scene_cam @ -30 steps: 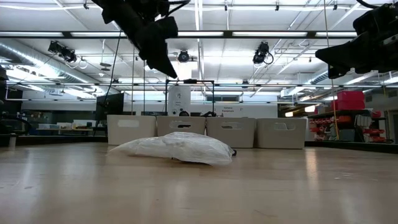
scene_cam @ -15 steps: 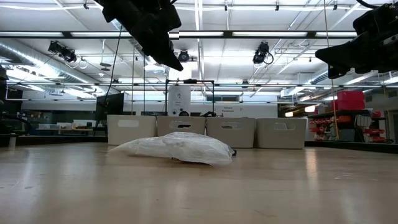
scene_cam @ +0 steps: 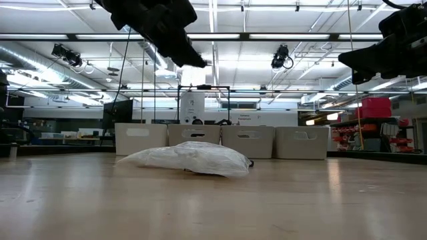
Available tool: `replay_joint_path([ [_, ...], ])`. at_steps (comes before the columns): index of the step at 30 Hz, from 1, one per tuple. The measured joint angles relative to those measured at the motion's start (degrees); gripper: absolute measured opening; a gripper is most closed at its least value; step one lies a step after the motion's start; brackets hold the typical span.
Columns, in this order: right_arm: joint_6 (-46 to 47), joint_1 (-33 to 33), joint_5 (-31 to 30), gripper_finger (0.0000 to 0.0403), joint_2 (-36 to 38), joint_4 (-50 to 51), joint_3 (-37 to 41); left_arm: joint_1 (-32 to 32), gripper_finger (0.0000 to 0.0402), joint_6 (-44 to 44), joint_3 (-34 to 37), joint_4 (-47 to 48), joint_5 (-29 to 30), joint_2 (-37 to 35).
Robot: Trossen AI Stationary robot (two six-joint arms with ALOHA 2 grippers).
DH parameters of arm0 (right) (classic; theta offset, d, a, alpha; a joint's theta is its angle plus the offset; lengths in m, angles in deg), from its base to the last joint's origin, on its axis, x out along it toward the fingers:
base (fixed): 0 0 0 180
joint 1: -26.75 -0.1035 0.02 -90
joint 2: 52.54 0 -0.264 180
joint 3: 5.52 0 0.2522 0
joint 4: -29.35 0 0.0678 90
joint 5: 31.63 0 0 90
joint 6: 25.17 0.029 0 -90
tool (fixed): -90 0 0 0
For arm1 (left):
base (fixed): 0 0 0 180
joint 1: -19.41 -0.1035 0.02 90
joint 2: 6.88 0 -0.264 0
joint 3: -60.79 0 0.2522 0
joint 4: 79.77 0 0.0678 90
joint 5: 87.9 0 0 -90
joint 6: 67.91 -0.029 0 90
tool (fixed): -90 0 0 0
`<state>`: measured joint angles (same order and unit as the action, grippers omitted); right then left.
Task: Pick & Place Travel size toiletries
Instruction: Put the blue razor into the white bin
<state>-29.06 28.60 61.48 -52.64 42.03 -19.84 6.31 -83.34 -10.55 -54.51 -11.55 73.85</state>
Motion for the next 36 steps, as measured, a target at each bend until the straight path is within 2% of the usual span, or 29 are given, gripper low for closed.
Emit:
replay_joint_path([
  [15, 0.01, -0.01, 0.01, 0.0014, 0.00, 0.01, 0.00, 0.03, 0.0001, 2.58, 0.55, -0.50, -0.77, 0.02],
  [24, 0.01, -0.02, 0.01, 0.0014, 0.02, 0.00, 0.01, 0.03, 0.0001, 0.36, -1.33, -0.12, -0.76, 0.03],
  [32, 0.01, -0.01, -0.05, 0.0014, 0.01, 0.00, 0.00, 0.03, 0.0001, -1.95, -7.95, 5.54, -1.71, 6.27],
  [36, 0.00, 0.00, 0.00, 0.0014, 0.02, -0.02, 0.00, 0.03, 0.0001, -3.68, -10.98, 6.83, -3.98, 9.36],
])
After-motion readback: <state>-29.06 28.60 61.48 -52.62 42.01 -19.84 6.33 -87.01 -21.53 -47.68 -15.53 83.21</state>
